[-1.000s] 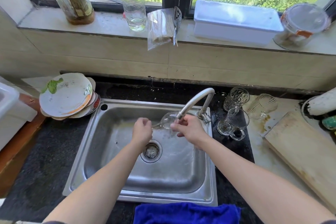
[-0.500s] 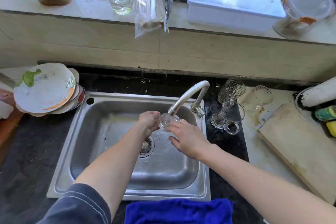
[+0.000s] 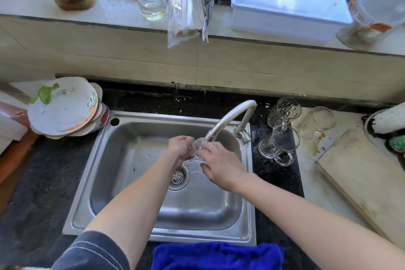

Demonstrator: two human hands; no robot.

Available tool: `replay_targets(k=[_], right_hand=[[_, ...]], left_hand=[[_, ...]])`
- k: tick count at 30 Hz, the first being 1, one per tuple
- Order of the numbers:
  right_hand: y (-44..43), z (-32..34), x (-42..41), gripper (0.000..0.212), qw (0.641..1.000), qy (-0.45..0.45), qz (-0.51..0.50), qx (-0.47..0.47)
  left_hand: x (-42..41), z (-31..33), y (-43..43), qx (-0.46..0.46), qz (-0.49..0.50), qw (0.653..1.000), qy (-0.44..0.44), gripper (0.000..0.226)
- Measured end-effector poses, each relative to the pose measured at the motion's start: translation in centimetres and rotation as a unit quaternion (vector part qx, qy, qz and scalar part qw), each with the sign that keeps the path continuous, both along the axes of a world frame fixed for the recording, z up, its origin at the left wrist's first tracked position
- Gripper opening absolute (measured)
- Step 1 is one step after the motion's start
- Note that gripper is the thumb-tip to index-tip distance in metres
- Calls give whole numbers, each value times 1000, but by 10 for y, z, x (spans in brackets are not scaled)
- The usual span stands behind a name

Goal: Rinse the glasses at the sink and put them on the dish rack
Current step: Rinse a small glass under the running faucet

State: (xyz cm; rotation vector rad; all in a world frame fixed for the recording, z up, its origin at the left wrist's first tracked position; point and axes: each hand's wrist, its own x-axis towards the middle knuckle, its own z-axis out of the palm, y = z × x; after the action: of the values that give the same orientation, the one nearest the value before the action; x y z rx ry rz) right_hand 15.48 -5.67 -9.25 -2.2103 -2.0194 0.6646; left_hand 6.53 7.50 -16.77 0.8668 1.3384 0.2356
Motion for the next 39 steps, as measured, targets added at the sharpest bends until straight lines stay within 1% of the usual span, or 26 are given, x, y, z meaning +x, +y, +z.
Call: replay_targets(k=[3,5,7,9,11,16,19,21,23,25,27,28,29,30,31,32,33,34,35,36,37,38,39], right_hand=[[-12,2,9,43,998,21,53,11],[-9,2,9,42,999,-11,48,0],[-3,3,4,38,1000,-10,29,-1],[-6,4,3,35,998,3,56,20],[-14,4,8,38,995,8,90,41],[-1,9,1,39,998,-20,52,-12],[-6,11,10,47,997,-31,76,-12],[-3,12,10,57,997,-39,65,-23],[3,13,1,57,999,-14,40,-27],[5,15,-3,58,999,20,38,-20],[2,15,1,65,998,41,23,-50],[2,18,2,65,996,62,-5,-63],[4,20,-1,61,990,112,-54,-66],[8,23,-4,52,968,204,-133,-58],[12,28,-8,39,917,321,-232,-49],[16,32,-11,27,839,434,-325,-53],[20,34,-12,20,758,514,-397,-63],[22,34,-12,15,695,563,-441,-74],[24,32,-11,12,656,588,-466,-83],[26,31,-14,9,633,600,-483,-83],[26,28,-18,8,636,587,-495,-75],[25,23,-23,9,667,554,-495,-52],[23,19,-25,11,711,517,-475,-23]], left_hand=[[-14,3,8,16,-8,999,31,19],[-17,7,4,13,-47,998,43,15],[-14,11,-3,1,-74,997,34,13],[-20,11,-1,-5,-74,996,39,12],[-29,10,4,0,-64,997,45,11],[-25,10,-4,-1,-83,996,39,14],[-34,11,1,-11,-74,997,32,12],[-36,11,0,-11,-83,996,31,16],[-34,8,-5,-20,-93,995,28,19],[-35,3,-6,-30,-95,995,26,20],[-41,-2,-3,-28,-83,996,29,17],[-43,-3,-3,-23,-67,997,29,15],[-42,-3,-4,-16,-54,998,27,14],[-39,-2,-7,-9,-42,999,23,14],[-35,-3,-10,0,-30,1000,10,15],[-31,-4,-13,11,-15,1000,-4,17],[-28,-5,-14,25,-2,1000,-13,17],[-25,-5,-16,42,7,999,-17,16],[-23,-6,-17,59,15,998,-20,14],[-21,-6,-20,67,26,997,-26,12],[-20,-6,-23,64,38,997,-35,9],[-19,-5,-25,50,49,997,-43,7],[-20,-5,-26,27,51,997,-51,5]])
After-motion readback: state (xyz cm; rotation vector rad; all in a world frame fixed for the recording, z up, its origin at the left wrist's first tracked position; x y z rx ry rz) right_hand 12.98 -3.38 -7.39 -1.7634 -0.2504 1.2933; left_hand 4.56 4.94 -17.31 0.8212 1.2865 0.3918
